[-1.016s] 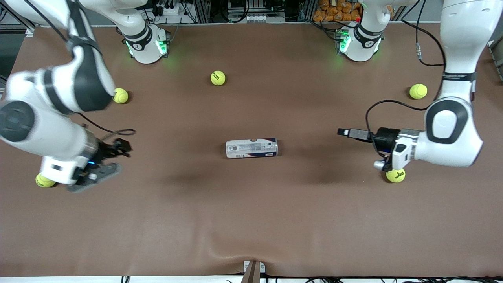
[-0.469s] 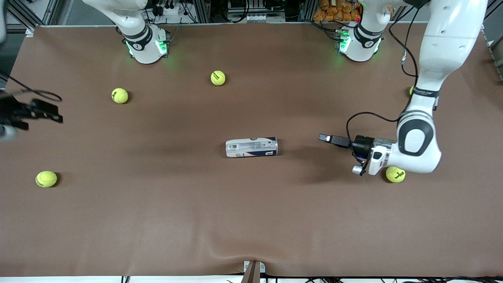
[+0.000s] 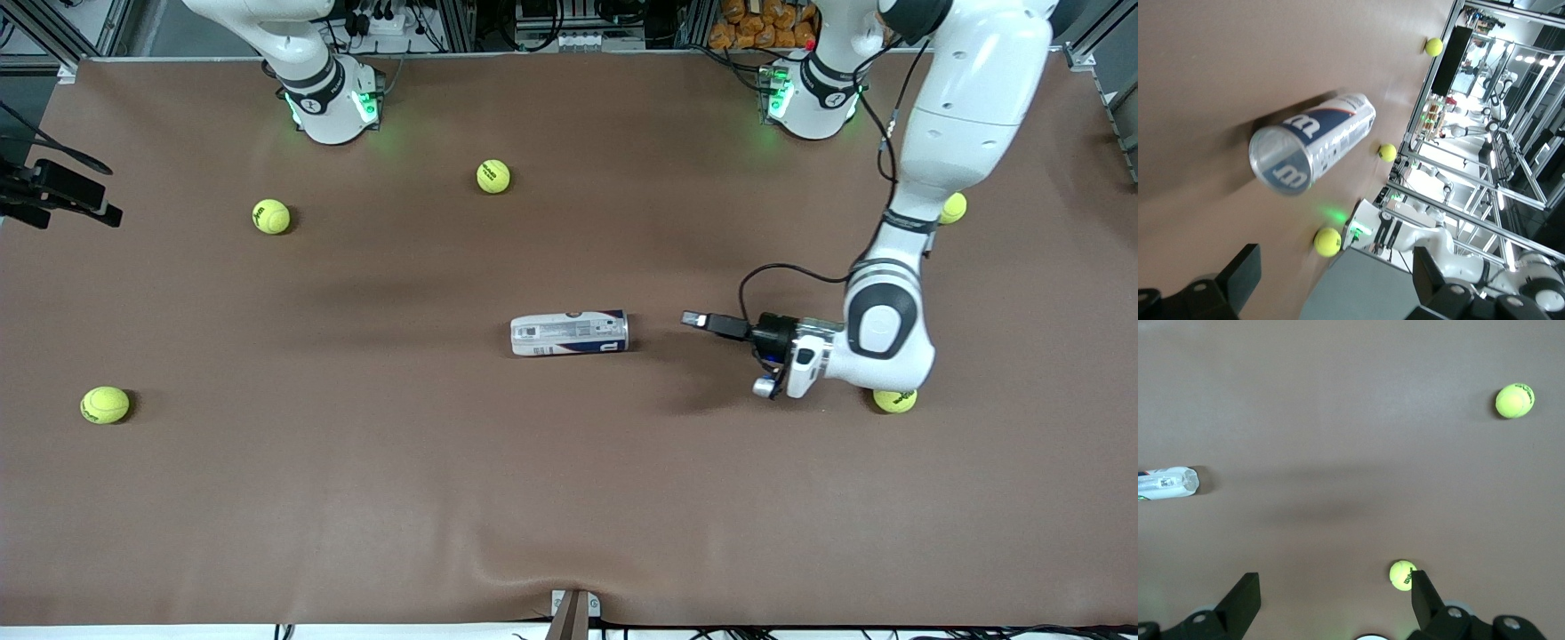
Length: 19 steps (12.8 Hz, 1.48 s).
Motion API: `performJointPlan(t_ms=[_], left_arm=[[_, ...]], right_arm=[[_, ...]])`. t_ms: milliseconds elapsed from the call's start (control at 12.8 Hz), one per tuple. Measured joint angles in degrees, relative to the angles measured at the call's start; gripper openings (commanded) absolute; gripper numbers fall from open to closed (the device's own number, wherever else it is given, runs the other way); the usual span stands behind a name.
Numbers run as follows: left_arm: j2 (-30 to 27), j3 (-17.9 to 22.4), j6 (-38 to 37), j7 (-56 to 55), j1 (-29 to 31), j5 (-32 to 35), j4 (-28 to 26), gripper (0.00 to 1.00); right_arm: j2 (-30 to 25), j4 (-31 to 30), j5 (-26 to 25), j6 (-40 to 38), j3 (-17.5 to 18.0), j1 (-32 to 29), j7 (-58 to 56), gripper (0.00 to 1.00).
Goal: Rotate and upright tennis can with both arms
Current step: 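Close the left gripper around the open end of the can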
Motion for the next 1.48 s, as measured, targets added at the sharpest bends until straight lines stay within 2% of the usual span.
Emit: performJointPlan(t_ms=[312,547,625,703,781,938,1094,1484], left_arm=[[3.16,-0.14,7.18,1.51,-7.18,-10.41,-0.05,1.0],[4.05,-0.15,9.78,1.81,-9.8,-12.35,-0.09,1.0],[4.35,-0.1,9.85,2.2,-9.79,-12.43,-0.18,0.72],[4.67,0.02,9.85,2.8,-9.72,-12.86,-0.21,0.35],[4.95,0.09,9.85,3.37,-9.69,-13.55,-0.21,0.19],[5.06,0.08,9.85,3.59,-9.71,-14.06,-0.2,0.18],[5.13,0.07,9.85,3.59,-9.79,-14.25,-0.2,0.0],[5.71,0.03,9.51,3.57,-9.77,-14.74,0.26,0.0]], right_arm=[[-1.01,1.95,-1.85,-2.37,0.25,0.07,1.07,1.0],[-1.4,2.51,-2.5,-2.51,0.19,0.03,1.14,1.0],[-1.4,2.52,-2.63,-2.24,0.14,-0.01,1.14,1.0],[-1.4,2.52,-2.7,-1.44,0.11,-0.09,1.1,1.0],[-1.4,2.52,-2.77,-0.51,0.07,-0.17,0.84,1.0],[-1.39,2.52,-2.81,0.84,-0.04,-0.32,-0.41,1.0],[-1.29,2.51,-2.81,1.23,-0.03,-0.32,-0.89,1.0],[-1.1,2.5,-4.88,1.31,0.16,-0.22,-1.25,1.0]])
